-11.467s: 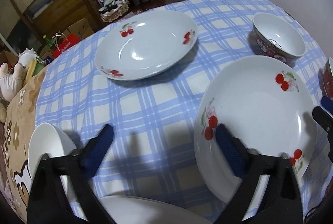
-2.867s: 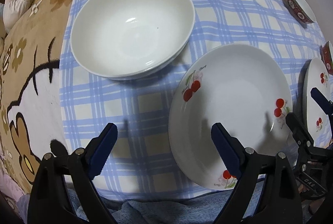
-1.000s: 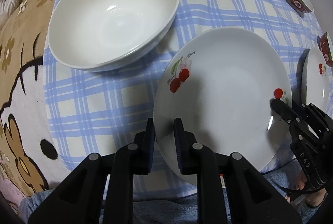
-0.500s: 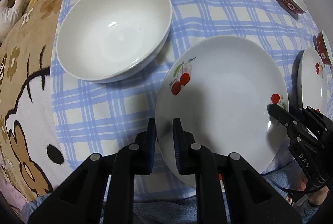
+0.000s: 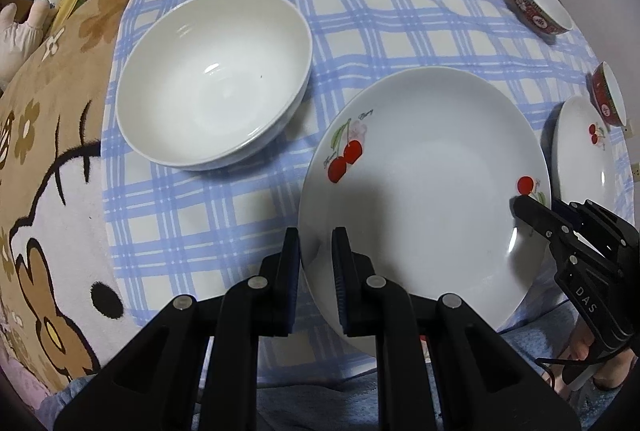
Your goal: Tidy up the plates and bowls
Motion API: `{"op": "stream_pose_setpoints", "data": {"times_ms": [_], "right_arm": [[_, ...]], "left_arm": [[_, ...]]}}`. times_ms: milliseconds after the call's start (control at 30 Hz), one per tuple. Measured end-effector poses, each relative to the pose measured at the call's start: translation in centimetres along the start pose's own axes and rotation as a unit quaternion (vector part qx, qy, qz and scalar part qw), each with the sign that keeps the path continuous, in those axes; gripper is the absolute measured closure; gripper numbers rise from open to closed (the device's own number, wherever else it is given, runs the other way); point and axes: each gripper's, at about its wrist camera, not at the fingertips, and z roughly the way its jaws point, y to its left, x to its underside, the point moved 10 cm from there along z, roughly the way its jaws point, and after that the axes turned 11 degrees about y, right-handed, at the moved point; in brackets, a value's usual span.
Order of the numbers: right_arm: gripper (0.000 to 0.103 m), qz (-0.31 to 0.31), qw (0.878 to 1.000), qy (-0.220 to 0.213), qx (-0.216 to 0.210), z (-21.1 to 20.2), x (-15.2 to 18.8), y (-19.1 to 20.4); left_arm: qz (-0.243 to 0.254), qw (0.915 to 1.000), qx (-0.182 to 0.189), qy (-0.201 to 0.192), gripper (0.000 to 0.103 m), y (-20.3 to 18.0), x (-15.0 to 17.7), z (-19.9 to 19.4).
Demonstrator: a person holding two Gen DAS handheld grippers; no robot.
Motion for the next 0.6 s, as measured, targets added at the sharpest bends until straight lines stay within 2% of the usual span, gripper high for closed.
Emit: {"op": "stream_pose_setpoints", "data": {"times_ms": [600], "right_arm": [[0.086, 0.012, 0.999, -0.035, 0.012, -5.3, 0.9, -2.0]], "left_arm": [[-0.003, 0.9979, 0.026, -0.059, 0.088, -4.0, 0.4, -5.3]]}}
